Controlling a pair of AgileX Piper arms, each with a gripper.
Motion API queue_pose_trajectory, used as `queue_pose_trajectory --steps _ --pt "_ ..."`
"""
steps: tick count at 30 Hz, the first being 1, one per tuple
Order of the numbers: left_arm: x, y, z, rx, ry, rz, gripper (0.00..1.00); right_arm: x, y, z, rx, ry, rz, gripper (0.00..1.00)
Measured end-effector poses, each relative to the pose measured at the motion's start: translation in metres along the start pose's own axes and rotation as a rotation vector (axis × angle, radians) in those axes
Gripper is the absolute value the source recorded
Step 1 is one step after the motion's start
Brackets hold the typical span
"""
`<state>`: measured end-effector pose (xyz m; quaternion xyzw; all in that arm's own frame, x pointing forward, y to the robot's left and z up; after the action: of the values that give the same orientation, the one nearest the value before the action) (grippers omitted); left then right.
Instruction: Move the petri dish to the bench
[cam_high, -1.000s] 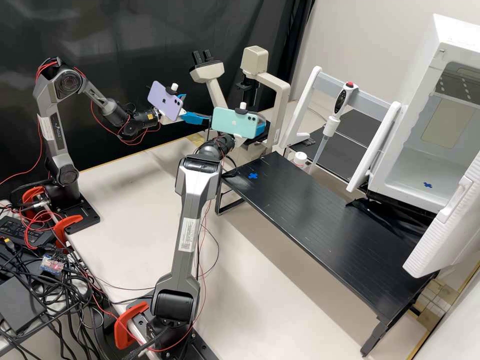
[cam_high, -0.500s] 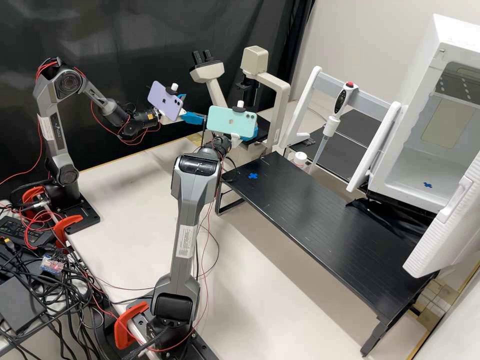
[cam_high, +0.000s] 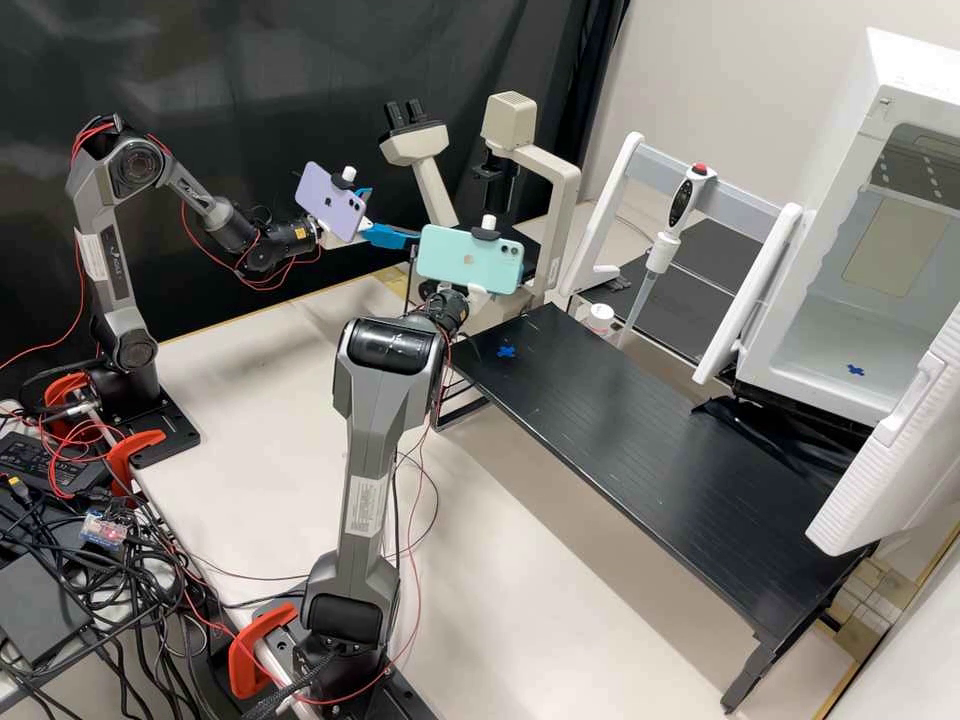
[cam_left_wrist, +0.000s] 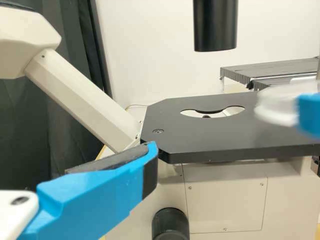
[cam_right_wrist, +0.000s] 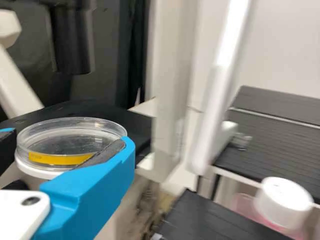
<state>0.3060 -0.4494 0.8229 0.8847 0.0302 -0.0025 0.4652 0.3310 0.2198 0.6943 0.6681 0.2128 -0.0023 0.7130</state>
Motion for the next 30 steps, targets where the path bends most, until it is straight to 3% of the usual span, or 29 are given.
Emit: queue_pose_trajectory --steps 9,16,30 --pt "0.000 0.000 0.000 0.000 0.000 0.000 1.00 -0.049 0.028 0.039 0.003 0.010 0.136 0.00" --pt "0.000 0.000 0.000 0.000 0.000 0.000 1.00 -0.092 0.016 0.070 -0.024 -0.033 0.110 0.00" --pt "0.000 0.000 0.000 0.000 0.000 0.000 1.00 -0.140 -0.002 0.091 -0.046 -0.024 0.086 0.00"
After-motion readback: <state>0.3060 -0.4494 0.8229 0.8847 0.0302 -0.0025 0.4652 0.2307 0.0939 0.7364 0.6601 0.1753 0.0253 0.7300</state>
